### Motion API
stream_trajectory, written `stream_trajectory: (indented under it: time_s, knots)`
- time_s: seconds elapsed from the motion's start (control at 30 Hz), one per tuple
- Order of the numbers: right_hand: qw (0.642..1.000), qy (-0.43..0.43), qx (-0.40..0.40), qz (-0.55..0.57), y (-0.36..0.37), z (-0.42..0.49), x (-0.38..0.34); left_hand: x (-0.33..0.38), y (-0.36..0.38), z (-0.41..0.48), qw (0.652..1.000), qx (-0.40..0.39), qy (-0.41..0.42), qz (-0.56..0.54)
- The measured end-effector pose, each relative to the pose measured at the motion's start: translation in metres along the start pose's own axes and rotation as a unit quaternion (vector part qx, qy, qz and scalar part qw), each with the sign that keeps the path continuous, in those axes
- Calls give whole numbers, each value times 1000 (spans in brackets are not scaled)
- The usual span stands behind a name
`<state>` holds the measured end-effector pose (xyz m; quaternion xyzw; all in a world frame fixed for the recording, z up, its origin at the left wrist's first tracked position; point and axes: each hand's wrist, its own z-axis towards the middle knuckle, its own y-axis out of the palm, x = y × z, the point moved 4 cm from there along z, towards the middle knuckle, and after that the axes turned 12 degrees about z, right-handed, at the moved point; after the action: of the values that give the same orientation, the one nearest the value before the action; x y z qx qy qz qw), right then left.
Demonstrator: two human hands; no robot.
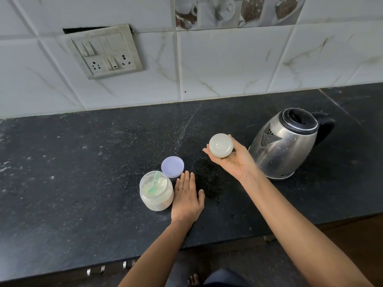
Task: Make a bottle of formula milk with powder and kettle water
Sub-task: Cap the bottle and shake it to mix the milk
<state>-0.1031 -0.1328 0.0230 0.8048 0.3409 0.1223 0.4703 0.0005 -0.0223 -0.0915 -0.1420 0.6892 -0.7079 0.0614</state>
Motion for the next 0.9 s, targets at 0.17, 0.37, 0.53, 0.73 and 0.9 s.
stream_trajectory:
  time_s: [0.17, 0.37, 0.53, 0.73, 0.9]
  knots:
    - [986, -4, -82, -144, 7, -11, 3, 1, -1, 0, 1000, 1, -6, -5]
    - [957, -57, -159, -234, 7, -7, -4, 1, -5, 2, 1000, 5, -6, -19]
    - [948, -111, -168, -248, 6, -4, -12, 0, -5, 0, 1000, 6, -3, -20]
    - [918, -149, -181, -319, 0, -1, -21, 0, -4, -1, 1000, 10, -4, -18]
    - [850, -161, -201, -460, -8, 0, -23, 0, -4, 0, 1000, 12, -4, -19]
